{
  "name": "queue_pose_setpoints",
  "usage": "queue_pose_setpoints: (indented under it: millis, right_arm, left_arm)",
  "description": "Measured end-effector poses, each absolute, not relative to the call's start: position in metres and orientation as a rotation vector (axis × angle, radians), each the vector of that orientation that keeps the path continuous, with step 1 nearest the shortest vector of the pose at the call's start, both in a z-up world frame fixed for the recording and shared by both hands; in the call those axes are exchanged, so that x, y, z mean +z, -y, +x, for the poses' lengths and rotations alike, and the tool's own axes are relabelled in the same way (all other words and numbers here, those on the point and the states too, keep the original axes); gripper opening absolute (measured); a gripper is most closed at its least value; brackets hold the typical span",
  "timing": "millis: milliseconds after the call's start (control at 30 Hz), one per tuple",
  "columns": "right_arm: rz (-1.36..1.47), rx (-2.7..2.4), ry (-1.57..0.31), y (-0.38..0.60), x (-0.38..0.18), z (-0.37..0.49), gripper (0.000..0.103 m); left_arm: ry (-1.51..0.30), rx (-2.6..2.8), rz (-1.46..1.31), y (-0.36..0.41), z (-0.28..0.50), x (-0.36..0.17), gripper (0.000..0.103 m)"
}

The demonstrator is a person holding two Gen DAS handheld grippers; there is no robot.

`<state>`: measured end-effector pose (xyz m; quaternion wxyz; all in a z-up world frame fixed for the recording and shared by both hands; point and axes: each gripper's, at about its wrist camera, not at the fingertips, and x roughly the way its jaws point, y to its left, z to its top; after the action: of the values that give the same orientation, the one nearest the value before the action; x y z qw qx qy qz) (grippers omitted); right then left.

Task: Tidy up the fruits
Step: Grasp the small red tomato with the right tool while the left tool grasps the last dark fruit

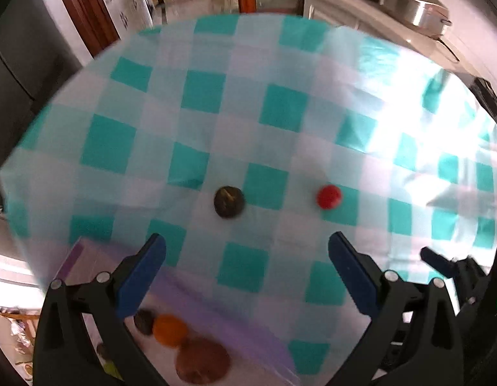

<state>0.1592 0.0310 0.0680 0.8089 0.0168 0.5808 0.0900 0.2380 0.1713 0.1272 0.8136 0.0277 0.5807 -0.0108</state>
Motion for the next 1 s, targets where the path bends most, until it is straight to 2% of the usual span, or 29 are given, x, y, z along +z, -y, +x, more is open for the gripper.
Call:
queue_pose_setpoints:
  millis: [233, 367, 433, 500, 600, 633, 700, 733, 833, 1000]
  right_arm:
    - [0.057, 0.187, -1.235, -0.059, 0.036, 0.210, 0.084]
    - [0.029, 0.154, -1.205, -0.072, 0.019, 0.240, 0.073]
    - [0.024, 0.144, -1.214, -0.075, 0.009, 0.249, 0.069]
    - [0.011, 0.135, -1.218, -0.078, 0.001, 0.253, 0.061]
    - [-0.007, 0.132, -1.201, -0.081, -0.002, 0.249, 0.060]
    - [-0.019, 0.128, -1.192, -0.082, -0.002, 0.247, 0.057]
    - [-0.031, 0.139, -1.170, -0.083, -0.001, 0.243, 0.040]
    - [-0.038, 0.149, -1.163, -0.083, 0.000, 0.241, 0.036]
    - [-0.036, 0.161, -1.150, -0.077, 0.004, 0.230, 0.036]
    - [0.014, 0.147, -1.138, -0.057, 0.018, 0.202, 0.036]
  left_arm:
    - [-1.408, 0.007, -0.018, -0.205, 0.293, 0.068, 0.101]
    - [-1.497, 0.014, -0.060, -0.205, 0.319, 0.040, 0.083]
    - [-1.536, 0.019, -0.071, -0.203, 0.327, 0.033, 0.083]
    - [-1.587, 0.046, -0.038, -0.200, 0.332, 0.025, 0.080]
    - [-1.599, 0.051, -0.030, -0.198, 0.339, 0.026, 0.074]
    - [-1.584, 0.073, 0.004, -0.196, 0.342, 0.026, 0.074]
    - [-1.593, 0.092, 0.020, -0.195, 0.346, 0.019, 0.074]
    - [-1.609, 0.095, 0.015, -0.195, 0.348, 0.011, 0.074]
    - [-1.648, 0.112, 0.012, -0.196, 0.347, -0.006, 0.072]
    - [-1.628, 0.146, 0.014, -0.203, 0.341, -0.003, 0.071]
